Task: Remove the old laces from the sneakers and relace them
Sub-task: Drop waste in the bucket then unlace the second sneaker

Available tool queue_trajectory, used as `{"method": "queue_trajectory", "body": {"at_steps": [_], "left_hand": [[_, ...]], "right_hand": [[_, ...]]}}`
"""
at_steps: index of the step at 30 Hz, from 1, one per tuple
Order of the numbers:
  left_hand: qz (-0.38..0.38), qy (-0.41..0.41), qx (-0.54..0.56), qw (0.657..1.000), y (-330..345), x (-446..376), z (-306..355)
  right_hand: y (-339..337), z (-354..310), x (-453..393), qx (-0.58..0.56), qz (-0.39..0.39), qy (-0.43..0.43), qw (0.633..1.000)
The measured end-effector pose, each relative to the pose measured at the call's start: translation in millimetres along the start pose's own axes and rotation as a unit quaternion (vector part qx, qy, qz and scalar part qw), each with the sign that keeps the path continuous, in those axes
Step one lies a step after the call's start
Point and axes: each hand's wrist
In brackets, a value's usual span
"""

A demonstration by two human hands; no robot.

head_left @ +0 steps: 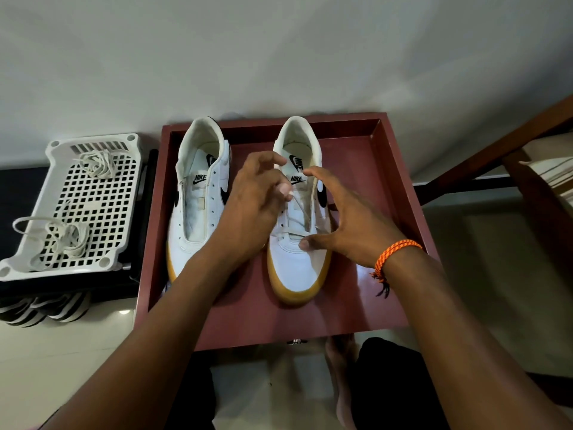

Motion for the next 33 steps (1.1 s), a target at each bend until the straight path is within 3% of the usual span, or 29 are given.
{"method": "queue_trajectory", "body": {"at_steps": [4, 9, 18, 30, 33], "left_hand": [[0.039, -0.104, 0.164, 0.98, -12, -2, 11], [0.032, -0.16, 0.363, 0.918, -14, -1, 28], [0.068, -0.275, 0.495, 0.821, 2, -4, 27], [0.098, -0.323, 0.603, 0.723, 3, -1, 11], [0.12, -0.345, 0.637, 0.679, 1, -2, 8]], "right_hand": [[-2, -2, 2, 0.01, 0.0, 0.011, 1.0], [-3, -5, 3, 0.014, 0.0, 0.014, 1.0], [1, -3, 3, 0.026, 0.012, 0.002, 1.0], [5, -7, 3, 0.036, 0.01, -0.039, 0.999], [6, -8, 2, 0.042, 0.014, -0.038, 0.998]]}}
Point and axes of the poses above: each hand's wrist, its own x-axis away from the middle knuckle, its own y-axis out of the palm, z = x × y, and after that the axes turned 5 degrees about x, right-handed
